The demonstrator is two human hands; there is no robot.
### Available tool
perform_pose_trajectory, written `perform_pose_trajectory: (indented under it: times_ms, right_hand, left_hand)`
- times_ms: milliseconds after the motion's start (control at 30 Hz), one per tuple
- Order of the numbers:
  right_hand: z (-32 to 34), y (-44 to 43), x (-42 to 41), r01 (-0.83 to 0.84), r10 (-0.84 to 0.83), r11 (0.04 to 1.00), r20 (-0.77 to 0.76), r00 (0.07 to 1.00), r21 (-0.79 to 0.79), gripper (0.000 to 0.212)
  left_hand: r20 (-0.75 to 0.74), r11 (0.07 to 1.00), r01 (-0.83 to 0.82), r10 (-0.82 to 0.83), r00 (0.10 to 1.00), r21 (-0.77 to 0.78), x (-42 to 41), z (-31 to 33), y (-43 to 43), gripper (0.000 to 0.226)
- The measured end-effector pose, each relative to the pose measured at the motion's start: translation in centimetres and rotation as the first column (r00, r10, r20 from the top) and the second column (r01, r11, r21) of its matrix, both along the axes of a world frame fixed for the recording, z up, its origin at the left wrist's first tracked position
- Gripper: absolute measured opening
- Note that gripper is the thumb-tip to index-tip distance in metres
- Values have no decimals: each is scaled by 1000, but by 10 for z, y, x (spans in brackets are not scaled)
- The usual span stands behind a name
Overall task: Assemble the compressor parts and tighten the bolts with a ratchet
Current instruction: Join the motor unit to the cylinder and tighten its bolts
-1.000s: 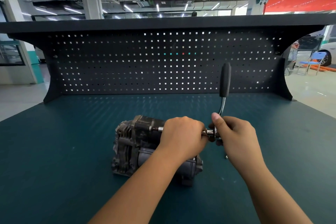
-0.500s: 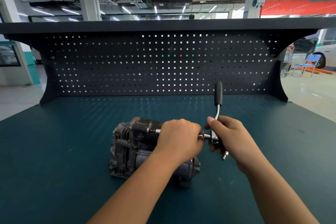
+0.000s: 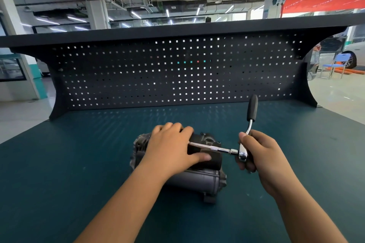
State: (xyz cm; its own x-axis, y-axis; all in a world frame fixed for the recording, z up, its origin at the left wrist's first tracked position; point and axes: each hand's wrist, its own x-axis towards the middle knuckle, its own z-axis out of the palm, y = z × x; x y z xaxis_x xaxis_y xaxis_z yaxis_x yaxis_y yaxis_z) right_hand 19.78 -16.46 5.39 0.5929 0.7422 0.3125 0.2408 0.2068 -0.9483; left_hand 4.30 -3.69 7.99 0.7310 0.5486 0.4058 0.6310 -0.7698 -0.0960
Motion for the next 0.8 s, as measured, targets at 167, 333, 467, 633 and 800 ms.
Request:
perform_pose_trajectory:
  times_ms: [167, 333, 467, 633, 800]
  right_hand:
    - [-4, -1, 0, -18, 18, 1000, 29, 999, 19, 30]
    - [3, -29, 32, 233, -138, 948, -380, 915, 217, 27]
    - [0, -62, 67, 321, -221, 921, -383, 897, 220, 23]
    - [-27, -68, 81, 408, -395, 910, -142, 907, 73, 24]
    - [-54, -52, 92, 455, -456, 890, -42, 889, -38, 22]
  left_hand:
    - [-24, 998, 26, -27, 999, -66, -13, 5, 8, 74]
    - [-6, 999, 43, -43, 999, -27, -19, 2, 8, 69]
    - [-1, 999, 33, -33, 999, -16, -16, 1, 8, 70]
    - [-15, 1000, 22, -22, 1000, -7, -16, -1, 7, 75]
    - [-112, 1000, 3, -6, 994, -23, -23, 5, 10, 74]
